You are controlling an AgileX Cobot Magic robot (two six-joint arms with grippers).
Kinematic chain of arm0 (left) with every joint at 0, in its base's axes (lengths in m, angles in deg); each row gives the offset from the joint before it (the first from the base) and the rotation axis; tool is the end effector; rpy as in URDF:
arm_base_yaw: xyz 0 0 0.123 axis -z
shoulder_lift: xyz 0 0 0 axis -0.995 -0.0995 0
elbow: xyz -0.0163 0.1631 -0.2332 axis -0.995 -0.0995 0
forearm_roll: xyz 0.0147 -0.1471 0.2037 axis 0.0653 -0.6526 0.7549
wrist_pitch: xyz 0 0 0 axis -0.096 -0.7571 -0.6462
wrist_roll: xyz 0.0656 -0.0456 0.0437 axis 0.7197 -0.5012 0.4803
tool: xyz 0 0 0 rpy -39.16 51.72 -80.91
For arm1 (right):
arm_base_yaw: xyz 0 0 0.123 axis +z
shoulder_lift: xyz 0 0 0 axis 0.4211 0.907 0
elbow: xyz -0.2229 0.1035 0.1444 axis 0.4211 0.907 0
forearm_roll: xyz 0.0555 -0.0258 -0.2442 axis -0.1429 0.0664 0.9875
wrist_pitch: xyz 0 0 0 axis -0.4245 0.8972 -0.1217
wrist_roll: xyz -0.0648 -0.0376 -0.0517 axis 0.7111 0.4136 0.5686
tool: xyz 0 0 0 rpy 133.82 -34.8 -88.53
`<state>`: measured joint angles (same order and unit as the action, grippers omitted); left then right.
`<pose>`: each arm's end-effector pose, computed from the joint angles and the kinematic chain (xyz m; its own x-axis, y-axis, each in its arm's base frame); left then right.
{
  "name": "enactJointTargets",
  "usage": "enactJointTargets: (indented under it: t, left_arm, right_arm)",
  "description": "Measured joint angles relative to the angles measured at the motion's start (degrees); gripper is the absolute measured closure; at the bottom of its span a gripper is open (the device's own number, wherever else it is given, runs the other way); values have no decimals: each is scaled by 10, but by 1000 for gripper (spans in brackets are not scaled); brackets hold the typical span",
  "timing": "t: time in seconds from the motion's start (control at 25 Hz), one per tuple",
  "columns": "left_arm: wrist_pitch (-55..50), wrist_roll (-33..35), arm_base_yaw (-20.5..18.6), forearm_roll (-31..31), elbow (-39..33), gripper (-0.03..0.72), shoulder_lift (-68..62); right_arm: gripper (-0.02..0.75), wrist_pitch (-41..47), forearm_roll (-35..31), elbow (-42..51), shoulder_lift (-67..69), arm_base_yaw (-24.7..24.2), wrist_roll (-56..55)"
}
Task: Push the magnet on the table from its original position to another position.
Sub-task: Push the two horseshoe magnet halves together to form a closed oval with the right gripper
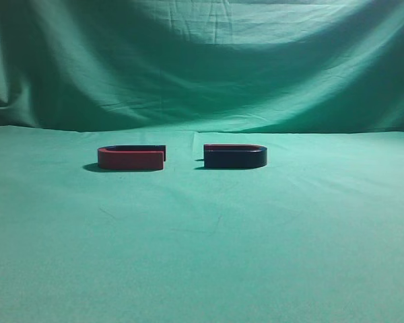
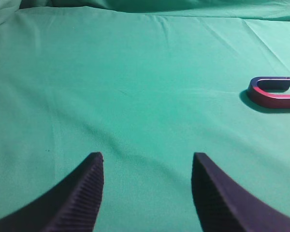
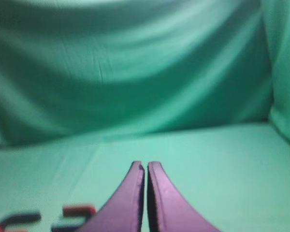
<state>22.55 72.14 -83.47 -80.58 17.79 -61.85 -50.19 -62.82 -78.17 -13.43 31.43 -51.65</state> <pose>0.0529 -0.0010 0.1774 -0.2600 -0.0347 -0.9650 0.0067 0.9993 -0.0377 0.0600 0.0105 0.2747 -0.0197 0.1570 -0.9874 -0.1513 0.9758 0.1581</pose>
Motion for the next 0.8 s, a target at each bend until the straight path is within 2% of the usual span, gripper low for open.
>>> enactJointTargets:
  t: [0.36, 0.52, 0.68, 0.8]
  left_arm:
    - [0, 0, 0, 0, 0, 316, 0]
    - [0, 0, 0, 0, 0, 316, 0]
    - [0, 0, 0, 0, 0, 316, 0]
    - [0, 0, 0, 0, 0, 316, 0]
  right_arm:
    - [738, 259, -3, -183, 300, 0, 17]
    - [738, 288, -43, -227, 390, 0, 26]
    - [738, 339, -86, -289, 482, 3, 87]
    - [738, 378, -91, -351, 574, 38, 93]
